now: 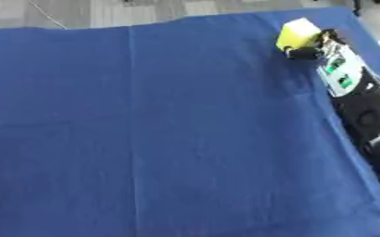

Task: Pick up the objects with one hand, pass them to the other hand, and then place them into the box on the other side of the table.

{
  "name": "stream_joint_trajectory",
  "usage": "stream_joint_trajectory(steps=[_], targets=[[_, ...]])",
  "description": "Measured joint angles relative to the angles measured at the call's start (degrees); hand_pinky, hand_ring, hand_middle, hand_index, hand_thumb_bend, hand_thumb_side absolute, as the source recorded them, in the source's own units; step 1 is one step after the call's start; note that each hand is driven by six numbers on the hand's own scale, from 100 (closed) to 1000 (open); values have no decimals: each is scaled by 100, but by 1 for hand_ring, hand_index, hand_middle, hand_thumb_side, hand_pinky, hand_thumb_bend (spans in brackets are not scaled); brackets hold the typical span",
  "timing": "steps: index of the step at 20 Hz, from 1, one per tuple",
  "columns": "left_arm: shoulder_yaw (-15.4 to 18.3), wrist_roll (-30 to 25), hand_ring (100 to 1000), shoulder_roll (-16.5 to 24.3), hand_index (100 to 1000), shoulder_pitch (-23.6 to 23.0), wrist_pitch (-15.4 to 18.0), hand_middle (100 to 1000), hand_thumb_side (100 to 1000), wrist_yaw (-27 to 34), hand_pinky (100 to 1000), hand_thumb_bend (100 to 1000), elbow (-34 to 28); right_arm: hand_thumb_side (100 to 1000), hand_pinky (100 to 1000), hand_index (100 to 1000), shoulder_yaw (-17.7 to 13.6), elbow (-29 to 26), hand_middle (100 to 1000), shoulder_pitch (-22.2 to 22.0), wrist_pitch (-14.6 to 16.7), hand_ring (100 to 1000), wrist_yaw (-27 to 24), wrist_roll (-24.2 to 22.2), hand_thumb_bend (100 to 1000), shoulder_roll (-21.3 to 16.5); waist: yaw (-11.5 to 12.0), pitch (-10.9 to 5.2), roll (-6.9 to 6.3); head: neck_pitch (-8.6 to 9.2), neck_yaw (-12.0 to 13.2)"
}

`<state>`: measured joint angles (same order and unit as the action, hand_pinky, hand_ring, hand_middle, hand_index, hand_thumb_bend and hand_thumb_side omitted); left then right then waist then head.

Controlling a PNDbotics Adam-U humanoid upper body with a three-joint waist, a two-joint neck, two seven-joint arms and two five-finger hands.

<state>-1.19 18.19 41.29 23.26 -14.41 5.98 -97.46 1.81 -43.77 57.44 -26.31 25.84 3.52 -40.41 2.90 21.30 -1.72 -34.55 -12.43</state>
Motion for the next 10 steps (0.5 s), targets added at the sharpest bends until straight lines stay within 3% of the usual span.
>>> stream_joint_trajectory(steps=[7,10], targets=[[0,0,641,0,728,0,0,620,487,0,711,531,2,427,769,604,20,-4,531,-53,100,777,-591,591,304,35,-6,0,0,-1,19],[0,0,641,-1,728,0,0,620,487,0,711,529,3,368,760,589,58,-32,519,-66,147,766,-791,757,297,35,-8,0,0,-3,24]])
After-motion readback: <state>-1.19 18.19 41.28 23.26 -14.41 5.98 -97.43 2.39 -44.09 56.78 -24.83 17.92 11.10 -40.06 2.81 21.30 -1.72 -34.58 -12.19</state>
